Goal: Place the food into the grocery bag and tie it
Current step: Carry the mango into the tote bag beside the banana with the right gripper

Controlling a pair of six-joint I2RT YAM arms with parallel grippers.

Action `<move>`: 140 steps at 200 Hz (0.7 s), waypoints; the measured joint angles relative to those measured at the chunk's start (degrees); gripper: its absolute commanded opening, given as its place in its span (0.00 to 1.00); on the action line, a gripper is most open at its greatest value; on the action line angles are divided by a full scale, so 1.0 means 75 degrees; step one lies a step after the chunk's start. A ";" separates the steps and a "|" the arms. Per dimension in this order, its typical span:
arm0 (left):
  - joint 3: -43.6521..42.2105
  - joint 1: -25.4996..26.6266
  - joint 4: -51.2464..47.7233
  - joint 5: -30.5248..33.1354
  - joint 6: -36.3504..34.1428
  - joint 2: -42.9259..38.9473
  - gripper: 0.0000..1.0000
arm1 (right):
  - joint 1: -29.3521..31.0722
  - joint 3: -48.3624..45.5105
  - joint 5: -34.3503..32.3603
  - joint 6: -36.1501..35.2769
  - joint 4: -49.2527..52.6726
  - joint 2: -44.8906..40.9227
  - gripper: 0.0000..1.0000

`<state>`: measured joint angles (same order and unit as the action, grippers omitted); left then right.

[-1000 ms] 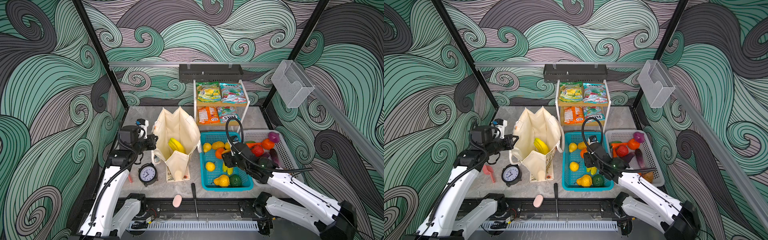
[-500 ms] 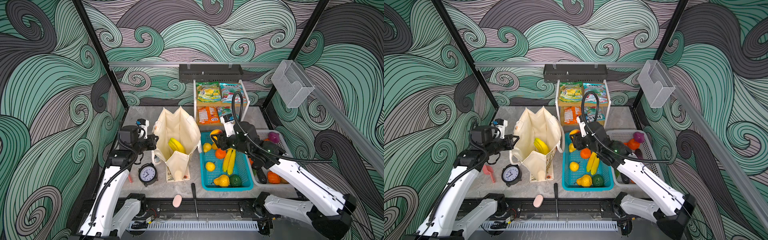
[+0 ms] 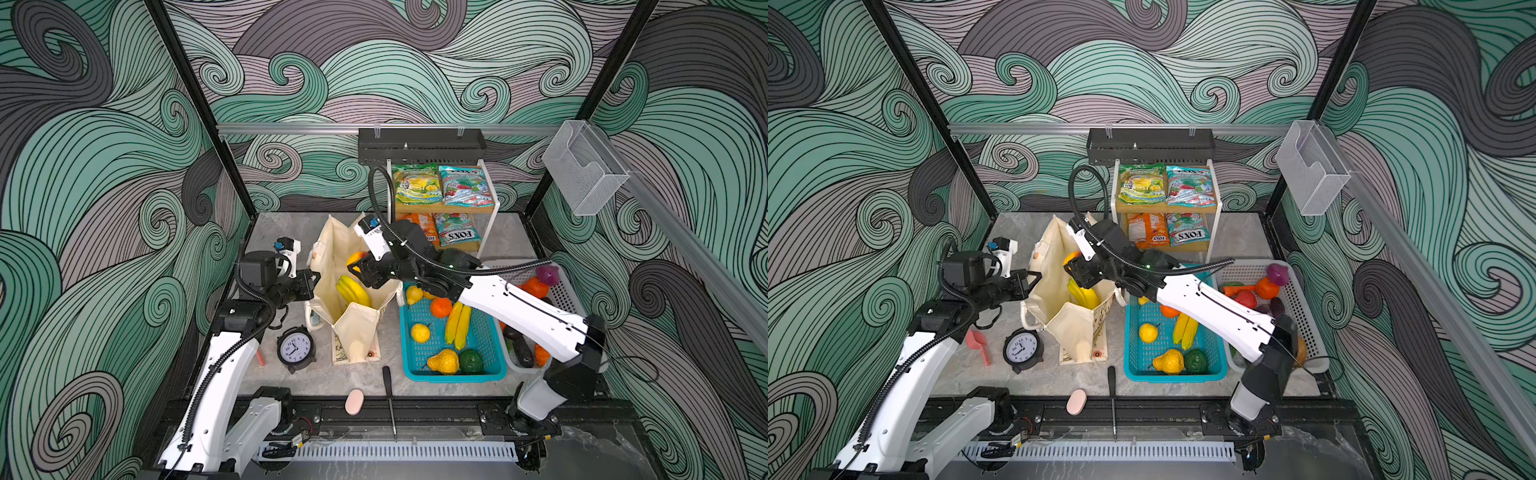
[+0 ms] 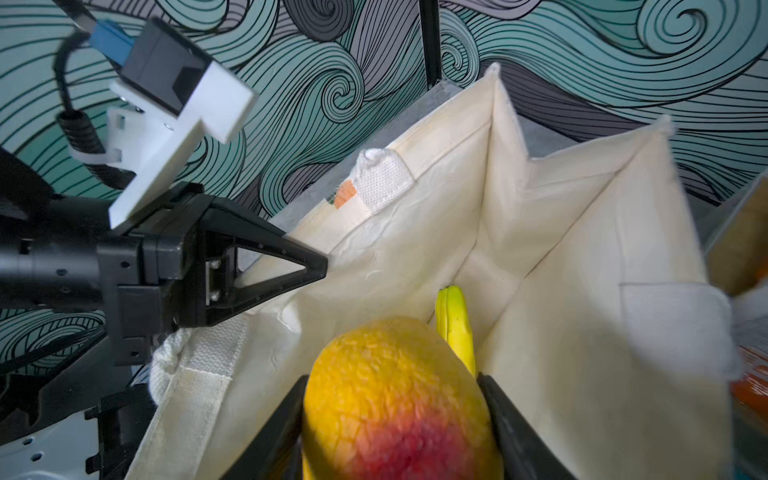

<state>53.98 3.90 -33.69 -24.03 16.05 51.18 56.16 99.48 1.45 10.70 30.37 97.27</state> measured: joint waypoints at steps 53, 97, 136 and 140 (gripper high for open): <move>-0.0067 0.0000 0.0163 -0.0283 0.0029 0.0000 0.00 | 0.0067 0.0146 0.0335 -0.0032 0.0154 0.1239 0.52; -0.0073 0.0000 0.0192 -0.0326 0.0035 0.0000 0.00 | 0.0070 0.0146 0.0624 0.0093 0.0157 0.1877 0.52; -0.0073 0.0000 0.0198 -0.0350 0.0038 0.0000 0.00 | 0.0082 0.0146 0.0667 0.0242 0.0149 0.2285 0.51; -0.0073 0.0000 0.0198 -0.0350 0.0038 0.0000 0.00 | 0.0082 0.0146 0.0667 0.0256 0.0149 0.2343 0.51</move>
<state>53.43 3.90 -32.21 -26.65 16.34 51.18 56.77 100.57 6.46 12.62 31.48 114.85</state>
